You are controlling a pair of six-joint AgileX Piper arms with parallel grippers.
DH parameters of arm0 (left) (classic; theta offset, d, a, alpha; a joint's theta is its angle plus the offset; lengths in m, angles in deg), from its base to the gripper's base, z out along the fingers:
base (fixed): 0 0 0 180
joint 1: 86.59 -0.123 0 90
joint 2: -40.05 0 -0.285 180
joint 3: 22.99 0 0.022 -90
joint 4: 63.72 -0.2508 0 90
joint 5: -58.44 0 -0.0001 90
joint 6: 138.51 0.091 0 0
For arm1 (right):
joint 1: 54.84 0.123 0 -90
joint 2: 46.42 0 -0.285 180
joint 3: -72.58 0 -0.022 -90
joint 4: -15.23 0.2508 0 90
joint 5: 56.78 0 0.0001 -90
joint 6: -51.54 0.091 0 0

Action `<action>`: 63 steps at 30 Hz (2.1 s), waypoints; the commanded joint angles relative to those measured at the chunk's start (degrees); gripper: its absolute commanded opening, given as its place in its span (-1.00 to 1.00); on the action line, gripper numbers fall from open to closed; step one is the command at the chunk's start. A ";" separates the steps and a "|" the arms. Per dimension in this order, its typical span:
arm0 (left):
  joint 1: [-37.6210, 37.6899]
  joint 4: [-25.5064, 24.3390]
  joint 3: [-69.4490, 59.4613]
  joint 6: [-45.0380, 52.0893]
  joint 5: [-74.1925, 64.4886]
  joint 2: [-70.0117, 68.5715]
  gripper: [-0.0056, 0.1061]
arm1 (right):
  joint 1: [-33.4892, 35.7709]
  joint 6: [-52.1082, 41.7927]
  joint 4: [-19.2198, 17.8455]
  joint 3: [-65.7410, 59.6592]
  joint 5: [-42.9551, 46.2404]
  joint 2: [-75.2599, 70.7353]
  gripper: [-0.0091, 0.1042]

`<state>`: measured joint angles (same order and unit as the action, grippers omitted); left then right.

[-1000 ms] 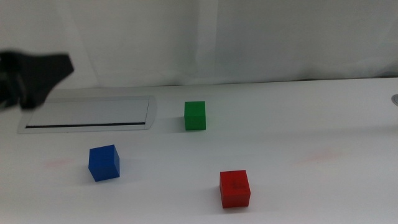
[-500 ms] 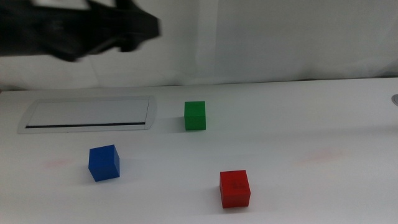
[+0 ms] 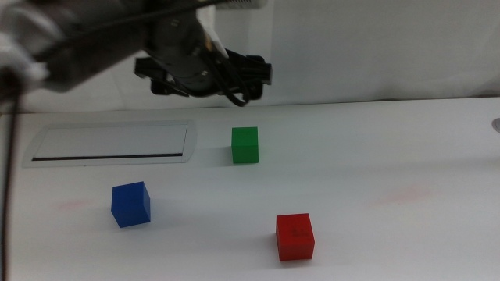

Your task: Stack red cubes first, then green, then blue cubes in a specific spot.

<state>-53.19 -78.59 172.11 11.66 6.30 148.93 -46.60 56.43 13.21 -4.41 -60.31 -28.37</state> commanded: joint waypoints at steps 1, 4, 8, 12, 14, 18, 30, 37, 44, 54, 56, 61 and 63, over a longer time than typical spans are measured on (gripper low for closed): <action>0.59 -0.71 2.73 -4.10 -1.22 3.61 0.71 | -0.22 -0.37 -0.32 -2.11 0.89 0.16 -0.88; 0.59 -0.54 3.51 -6.99 0.18 6.61 0.71 | -0.22 -0.37 -0.32 -2.11 0.89 0.16 -0.88; 0.59 1.27 3.51 -9.74 3.14 9.30 0.71 | -0.22 -0.37 -0.32 -2.11 0.89 0.16 -0.88; 0.59 2.75 3.51 -11.63 3.67 11.74 0.71 | -0.22 -0.37 -0.32 -2.11 0.89 0.16 -0.88; 0.59 3.33 3.51 -11.76 3.67 12.80 0.71 | -0.22 -0.37 -0.32 -2.11 0.89 0.16 -0.88; 0.59 3.82 3.60 -13.37 3.71 14.97 0.71 | -0.22 -0.37 -0.25 -2.11 0.89 0.16 -0.88; 0.81 3.31 8.74 -14.18 2.57 21.34 0.71 | -0.22 -0.25 -0.25 -2.11 0.89 0.16 -0.88; 0.81 3.06 11.56 -13.26 2.07 24.36 0.71 | -0.22 -0.25 0.01 -2.11 0.89 0.16 -0.88; 0.01 1.77 12.09 -13.14 0.38 26.24 0.71 | -0.22 -0.25 0.12 -2.11 0.89 0.16 -0.88; -0.83 1.80 12.09 -12.60 4.84 26.76 0.71 | -0.22 -0.25 0.12 -2.11 0.89 0.16 -0.88; -0.83 1.80 12.09 -12.60 5.06 27.12 0.70 | -0.22 -0.25 0.12 -2.11 0.89 0.16 -0.88; -0.83 2.21 12.09 -10.28 5.33 28.65 0.70 | -0.22 -0.25 0.12 -2.11 0.89 0.16 -0.88; -0.83 2.21 12.09 -10.04 5.33 29.18 0.70 | -0.22 -0.25 0.12 -2.11 0.89 0.16 -0.88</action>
<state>-53.91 -76.67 183.85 1.48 11.23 177.70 -46.60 56.40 13.31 -4.41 -60.31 -28.37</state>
